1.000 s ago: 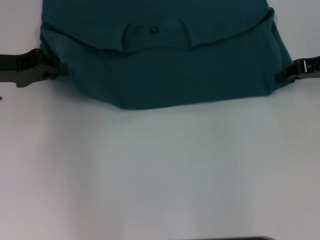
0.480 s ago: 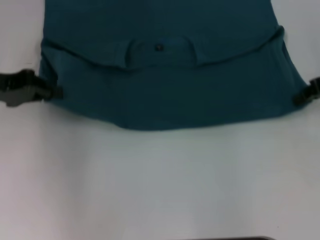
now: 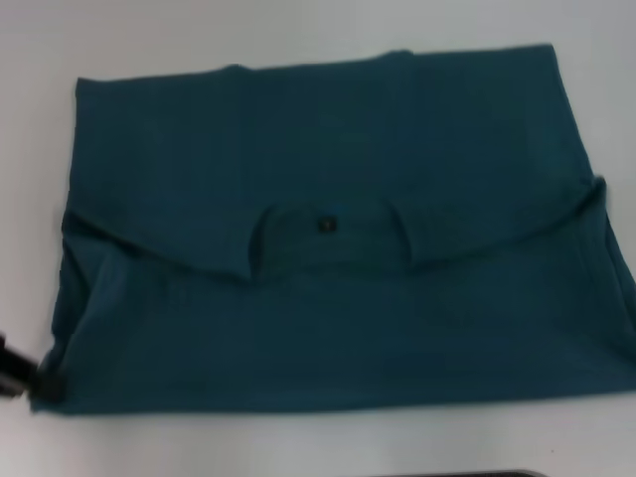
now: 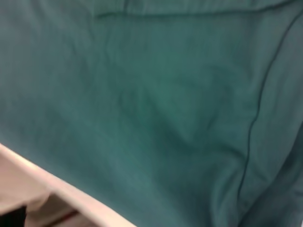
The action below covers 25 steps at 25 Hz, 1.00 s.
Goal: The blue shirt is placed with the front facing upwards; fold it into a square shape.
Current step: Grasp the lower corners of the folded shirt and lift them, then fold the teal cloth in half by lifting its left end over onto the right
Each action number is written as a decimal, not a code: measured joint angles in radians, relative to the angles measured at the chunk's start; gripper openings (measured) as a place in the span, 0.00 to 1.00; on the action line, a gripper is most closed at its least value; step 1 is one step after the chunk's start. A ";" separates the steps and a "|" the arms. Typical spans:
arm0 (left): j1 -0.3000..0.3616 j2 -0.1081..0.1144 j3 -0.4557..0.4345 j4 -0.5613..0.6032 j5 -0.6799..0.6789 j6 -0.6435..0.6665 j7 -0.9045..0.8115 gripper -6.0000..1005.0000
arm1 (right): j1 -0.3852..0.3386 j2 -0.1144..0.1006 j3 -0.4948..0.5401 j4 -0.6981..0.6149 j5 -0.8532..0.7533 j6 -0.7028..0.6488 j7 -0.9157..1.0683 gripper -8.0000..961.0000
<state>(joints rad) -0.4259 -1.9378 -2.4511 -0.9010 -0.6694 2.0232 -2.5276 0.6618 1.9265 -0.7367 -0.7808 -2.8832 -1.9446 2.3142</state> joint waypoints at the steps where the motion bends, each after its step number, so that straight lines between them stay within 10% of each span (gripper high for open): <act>1: 0.015 -0.003 0.002 -0.010 0.012 0.012 0.002 0.01 | -0.007 0.006 -0.006 0.000 -0.011 -0.020 -0.009 0.05; 15: 0.035 -0.007 0.038 -0.033 -0.072 0.041 0.042 0.01 | -0.018 0.014 0.009 -0.007 0.132 -0.036 -0.081 0.06; 25: -0.100 0.052 -0.204 0.004 -0.195 -0.018 -0.009 0.01 | 0.009 -0.026 0.187 -0.036 0.396 0.118 -0.025 0.07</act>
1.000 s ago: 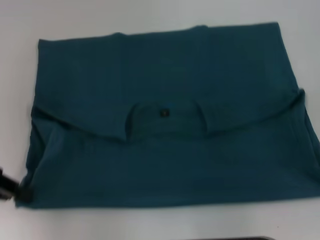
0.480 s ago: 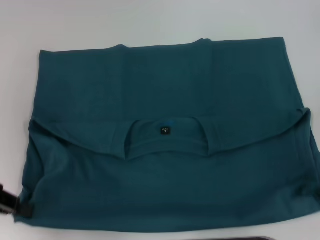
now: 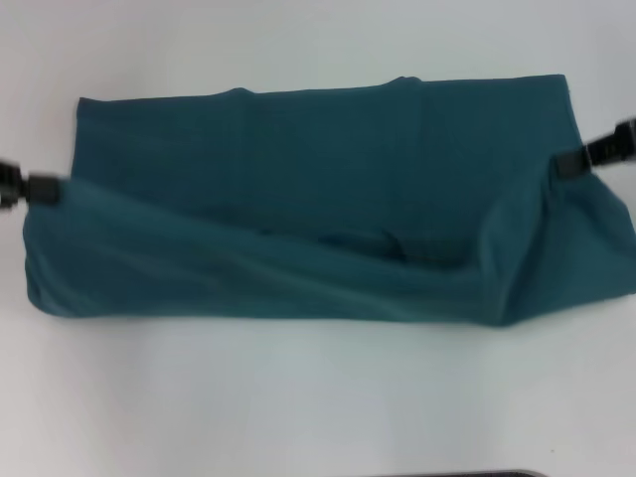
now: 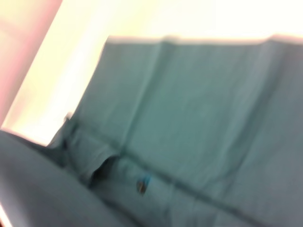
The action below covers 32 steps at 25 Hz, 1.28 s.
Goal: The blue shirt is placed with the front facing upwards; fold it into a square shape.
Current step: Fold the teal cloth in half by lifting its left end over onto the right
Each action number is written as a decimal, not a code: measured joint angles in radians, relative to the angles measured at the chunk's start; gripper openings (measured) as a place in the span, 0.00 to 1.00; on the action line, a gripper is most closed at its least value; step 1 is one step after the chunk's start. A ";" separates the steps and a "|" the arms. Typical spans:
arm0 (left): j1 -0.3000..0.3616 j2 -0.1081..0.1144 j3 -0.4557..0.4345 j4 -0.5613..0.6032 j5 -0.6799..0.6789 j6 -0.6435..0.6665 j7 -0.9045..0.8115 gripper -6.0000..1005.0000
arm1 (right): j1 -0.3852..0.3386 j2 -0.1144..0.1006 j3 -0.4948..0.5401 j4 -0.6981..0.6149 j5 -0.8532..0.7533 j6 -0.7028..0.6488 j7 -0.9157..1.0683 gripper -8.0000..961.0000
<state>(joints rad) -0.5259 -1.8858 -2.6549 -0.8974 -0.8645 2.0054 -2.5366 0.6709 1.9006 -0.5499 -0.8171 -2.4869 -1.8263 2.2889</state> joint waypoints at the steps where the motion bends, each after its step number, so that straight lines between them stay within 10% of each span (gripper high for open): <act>1: -0.013 0.003 -0.005 0.004 0.001 -0.024 -0.016 0.01 | 0.000 0.000 0.004 0.000 0.005 0.028 0.008 0.07; 13: -0.107 0.018 0.055 0.113 0.062 -0.368 -0.124 0.01 | 0.003 0.001 0.016 -0.002 0.092 0.321 0.100 0.07; 32: -0.123 -0.029 0.150 0.125 0.063 -0.644 -0.102 0.01 | 0.007 0.049 -0.101 0.013 0.012 0.520 0.149 0.08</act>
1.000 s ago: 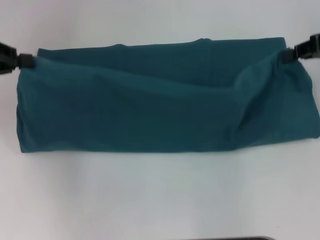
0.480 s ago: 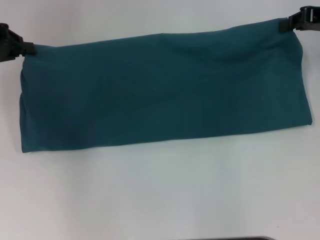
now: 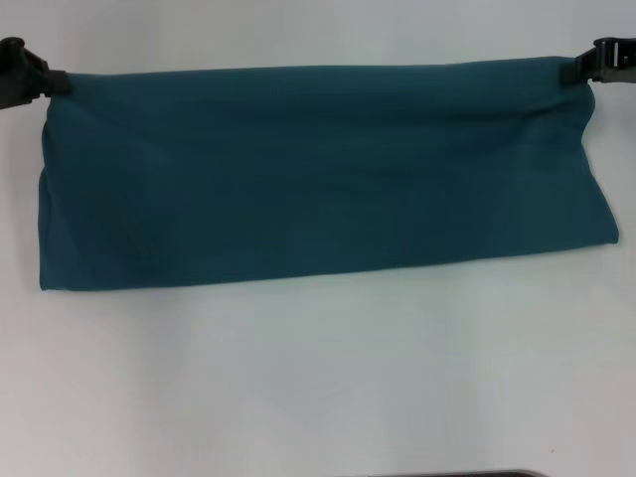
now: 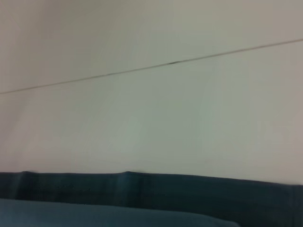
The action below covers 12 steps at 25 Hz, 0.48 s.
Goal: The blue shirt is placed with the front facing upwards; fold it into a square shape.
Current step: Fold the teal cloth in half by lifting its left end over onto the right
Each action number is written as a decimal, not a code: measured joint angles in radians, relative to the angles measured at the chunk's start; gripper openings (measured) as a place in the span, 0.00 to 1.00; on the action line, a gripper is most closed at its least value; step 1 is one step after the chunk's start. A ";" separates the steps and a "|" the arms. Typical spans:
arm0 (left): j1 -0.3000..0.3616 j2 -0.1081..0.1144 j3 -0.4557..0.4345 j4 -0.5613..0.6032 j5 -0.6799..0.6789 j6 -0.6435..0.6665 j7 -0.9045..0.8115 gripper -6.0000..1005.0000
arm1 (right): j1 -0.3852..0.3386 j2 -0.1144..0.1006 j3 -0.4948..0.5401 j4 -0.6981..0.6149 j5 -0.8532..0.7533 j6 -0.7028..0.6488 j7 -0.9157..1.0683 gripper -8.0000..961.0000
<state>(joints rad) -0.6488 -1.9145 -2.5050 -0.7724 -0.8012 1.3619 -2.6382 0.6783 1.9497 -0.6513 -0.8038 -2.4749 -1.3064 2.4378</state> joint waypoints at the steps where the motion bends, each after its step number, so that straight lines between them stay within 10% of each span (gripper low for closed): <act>1: -0.002 -0.003 0.000 0.001 -0.001 -0.009 0.003 0.01 | -0.004 0.000 0.000 0.000 -0.001 0.003 0.000 0.08; 12: -0.031 -0.017 0.038 0.039 0.004 -0.093 0.001 0.01 | -0.014 0.008 -0.005 0.015 -0.003 0.074 -0.001 0.09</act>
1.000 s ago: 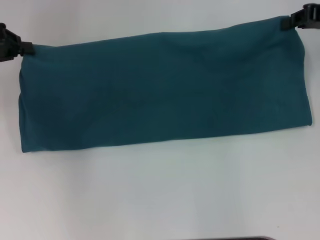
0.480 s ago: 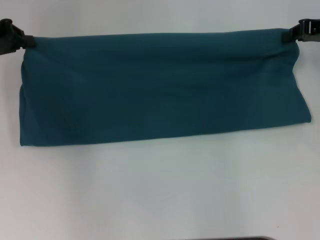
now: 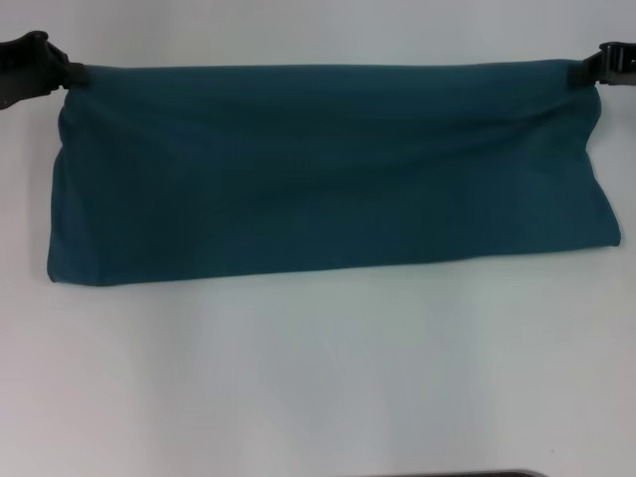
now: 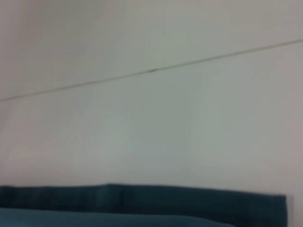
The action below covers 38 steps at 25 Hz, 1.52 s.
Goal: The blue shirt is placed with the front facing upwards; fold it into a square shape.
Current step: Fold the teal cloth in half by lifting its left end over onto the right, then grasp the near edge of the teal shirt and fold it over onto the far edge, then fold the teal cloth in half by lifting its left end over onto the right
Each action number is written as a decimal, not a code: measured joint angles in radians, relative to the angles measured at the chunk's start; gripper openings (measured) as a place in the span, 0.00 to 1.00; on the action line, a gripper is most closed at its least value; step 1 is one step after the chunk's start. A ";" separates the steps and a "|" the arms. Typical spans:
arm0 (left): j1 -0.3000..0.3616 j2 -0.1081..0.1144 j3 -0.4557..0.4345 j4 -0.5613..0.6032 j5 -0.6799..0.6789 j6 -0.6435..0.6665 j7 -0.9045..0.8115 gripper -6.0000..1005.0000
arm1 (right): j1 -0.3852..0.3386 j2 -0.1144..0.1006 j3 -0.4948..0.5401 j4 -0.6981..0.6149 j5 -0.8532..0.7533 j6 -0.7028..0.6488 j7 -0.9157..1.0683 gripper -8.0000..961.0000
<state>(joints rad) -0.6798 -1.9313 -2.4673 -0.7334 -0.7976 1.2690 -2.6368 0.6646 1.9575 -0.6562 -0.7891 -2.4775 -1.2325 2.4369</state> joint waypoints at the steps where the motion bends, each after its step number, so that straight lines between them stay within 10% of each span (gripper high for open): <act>1: 0.000 0.000 0.001 0.000 0.000 -0.004 -0.003 0.01 | 0.003 0.002 0.000 0.000 0.000 0.011 0.000 0.09; 13: -0.003 0.009 0.003 0.009 0.000 -0.007 0.005 0.01 | 0.040 0.009 -0.059 0.013 -0.004 0.057 0.006 0.10; 27: 0.028 0.013 -0.011 -0.003 0.014 -0.057 -0.004 0.30 | -0.018 -0.053 0.007 0.028 -0.073 0.056 0.095 0.10; 38: 0.085 -0.003 -0.100 -0.076 -0.077 0.055 0.079 0.80 | -0.096 -0.092 0.182 0.052 0.280 -0.194 -0.205 0.59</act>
<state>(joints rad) -0.5947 -1.9343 -2.5668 -0.8090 -0.8747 1.3239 -2.5581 0.5689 1.8650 -0.4740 -0.7370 -2.1973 -1.4262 2.2317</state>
